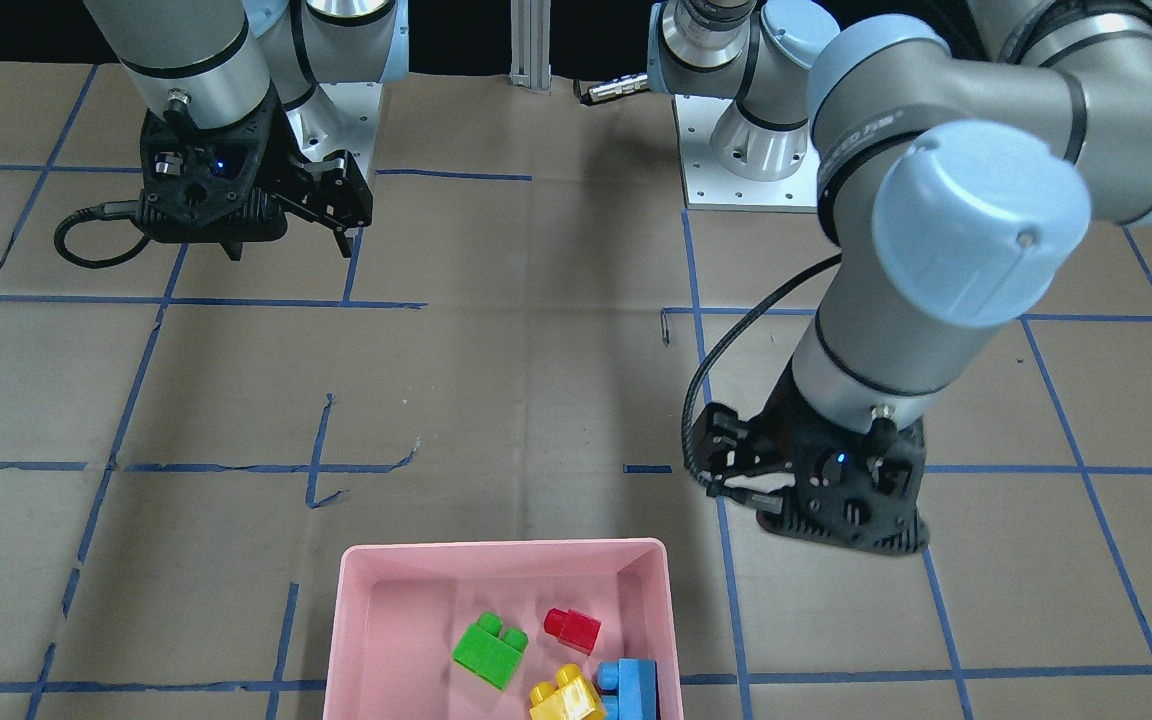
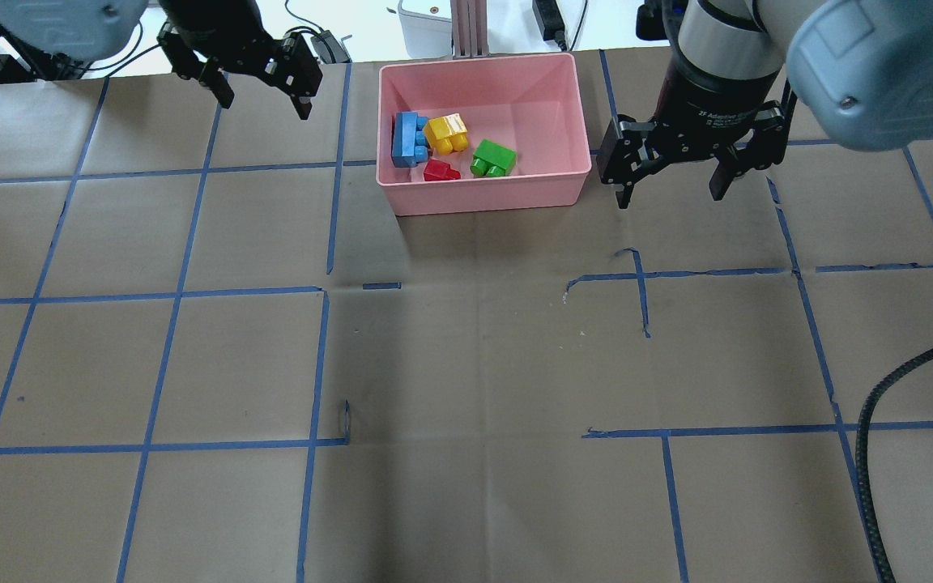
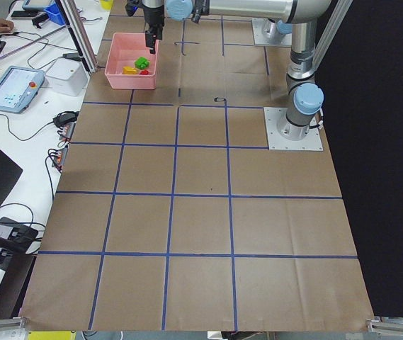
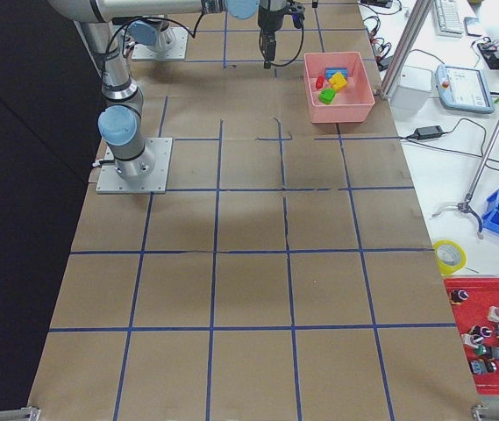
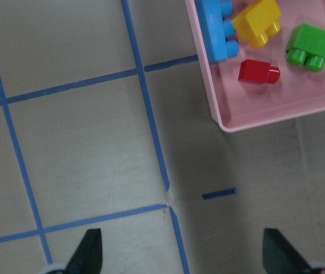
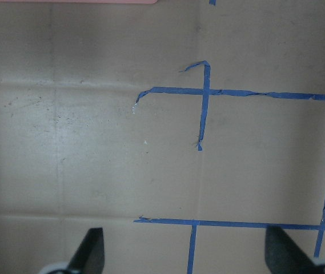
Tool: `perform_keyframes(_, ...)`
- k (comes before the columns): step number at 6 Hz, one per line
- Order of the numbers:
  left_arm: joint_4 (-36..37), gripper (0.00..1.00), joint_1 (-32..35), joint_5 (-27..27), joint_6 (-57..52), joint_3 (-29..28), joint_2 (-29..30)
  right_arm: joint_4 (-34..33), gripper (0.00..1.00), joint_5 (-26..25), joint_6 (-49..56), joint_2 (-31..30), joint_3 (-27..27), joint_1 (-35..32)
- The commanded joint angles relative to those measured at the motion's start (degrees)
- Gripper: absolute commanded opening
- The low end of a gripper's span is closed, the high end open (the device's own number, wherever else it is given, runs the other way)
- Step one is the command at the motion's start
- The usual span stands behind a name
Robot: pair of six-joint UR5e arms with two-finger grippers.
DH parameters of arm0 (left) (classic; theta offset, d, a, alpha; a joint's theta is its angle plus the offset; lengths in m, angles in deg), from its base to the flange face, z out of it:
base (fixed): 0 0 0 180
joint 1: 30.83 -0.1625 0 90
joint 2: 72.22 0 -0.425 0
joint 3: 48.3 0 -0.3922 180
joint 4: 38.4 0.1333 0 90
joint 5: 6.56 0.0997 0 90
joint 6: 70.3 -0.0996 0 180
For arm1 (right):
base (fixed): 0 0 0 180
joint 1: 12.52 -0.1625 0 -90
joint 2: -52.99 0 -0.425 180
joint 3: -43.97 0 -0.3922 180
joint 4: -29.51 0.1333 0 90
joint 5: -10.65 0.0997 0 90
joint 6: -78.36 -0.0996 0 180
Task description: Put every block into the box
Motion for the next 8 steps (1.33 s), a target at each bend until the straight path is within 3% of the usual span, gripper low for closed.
perform_keyframes(1,-0.27,0.99,-2.93,-0.46,-1.58,5.91,-7.31,0.06,1.00,0.00,-0.02,0.00,-0.01,0.08)
perform_keyframes(8,0.08,0.99,0.13,0.16,4.91,7.16,-7.78,-1.35,1.00,0.00,0.06,-0.26,0.17,0.86)
